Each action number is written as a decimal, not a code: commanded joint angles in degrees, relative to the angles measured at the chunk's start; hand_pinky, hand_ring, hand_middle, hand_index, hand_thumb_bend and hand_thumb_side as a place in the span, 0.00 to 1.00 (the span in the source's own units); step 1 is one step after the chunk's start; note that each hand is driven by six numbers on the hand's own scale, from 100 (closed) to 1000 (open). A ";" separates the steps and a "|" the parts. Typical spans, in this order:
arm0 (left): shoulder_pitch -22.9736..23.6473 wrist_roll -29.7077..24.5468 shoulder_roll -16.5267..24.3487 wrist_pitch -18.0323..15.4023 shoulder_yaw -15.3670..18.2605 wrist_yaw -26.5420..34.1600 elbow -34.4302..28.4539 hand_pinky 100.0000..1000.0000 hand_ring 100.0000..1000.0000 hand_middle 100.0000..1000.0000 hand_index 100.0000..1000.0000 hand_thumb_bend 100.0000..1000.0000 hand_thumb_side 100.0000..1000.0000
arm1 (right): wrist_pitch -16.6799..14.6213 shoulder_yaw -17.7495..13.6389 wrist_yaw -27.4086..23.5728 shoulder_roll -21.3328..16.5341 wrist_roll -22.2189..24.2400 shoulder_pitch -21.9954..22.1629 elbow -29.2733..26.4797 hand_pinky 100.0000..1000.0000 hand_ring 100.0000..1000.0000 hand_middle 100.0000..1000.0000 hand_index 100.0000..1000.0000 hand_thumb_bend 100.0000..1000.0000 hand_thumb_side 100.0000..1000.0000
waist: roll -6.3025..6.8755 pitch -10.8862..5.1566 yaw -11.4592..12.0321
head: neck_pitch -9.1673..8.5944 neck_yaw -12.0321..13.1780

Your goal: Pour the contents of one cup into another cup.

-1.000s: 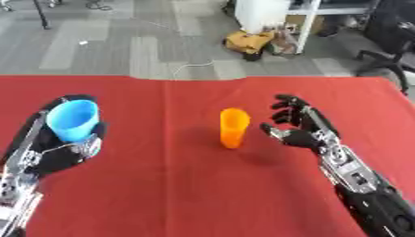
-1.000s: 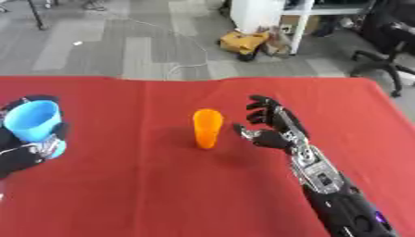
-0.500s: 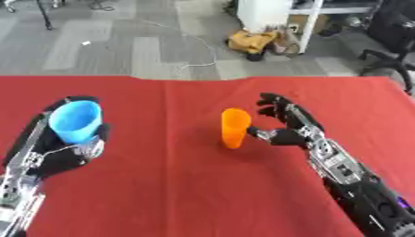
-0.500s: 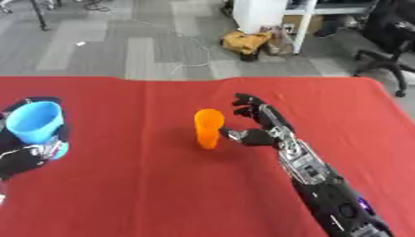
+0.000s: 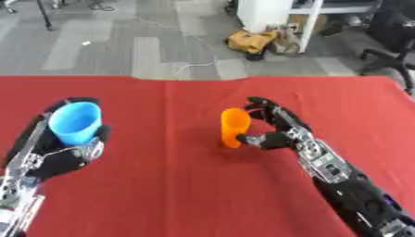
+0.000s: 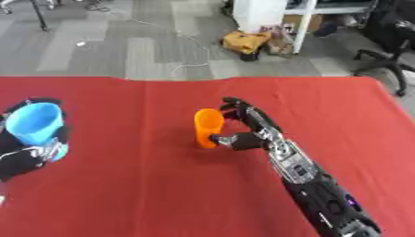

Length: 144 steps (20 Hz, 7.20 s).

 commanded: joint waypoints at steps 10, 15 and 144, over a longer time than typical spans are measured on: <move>-0.81 -0.71 -0.29 -0.10 -0.07 -0.03 -0.60 0.41 0.47 0.50 0.69 0.13 0.00 | -0.54 1.16 1.44 2.23 2.48 -2.93 3.45 0.89 0.74 0.69 0.90 0.54 0.00 | 0.39 -1.16 0.34 | 0.14 -0.40; -0.83 -1.02 -0.60 -0.10 -0.17 -0.07 -0.50 0.41 0.48 0.50 0.69 0.13 0.00 | -0.89 1.39 1.71 3.17 2.80 -4.03 4.66 0.89 0.72 0.67 0.89 0.54 0.00 | 0.57 -1.13 0.72 | 0.12 -0.58; -4.05 -11.65 -5.00 -5.35 -4.45 -3.65 9.23 0.42 0.48 0.48 0.68 0.13 0.00 | -11.40 14.37 38.39 5.65 3.33 -25.63 -11.03 0.52 0.36 0.38 0.60 0.18 0.00 | -4.46 -4.92 2.57 | -0.04 0.78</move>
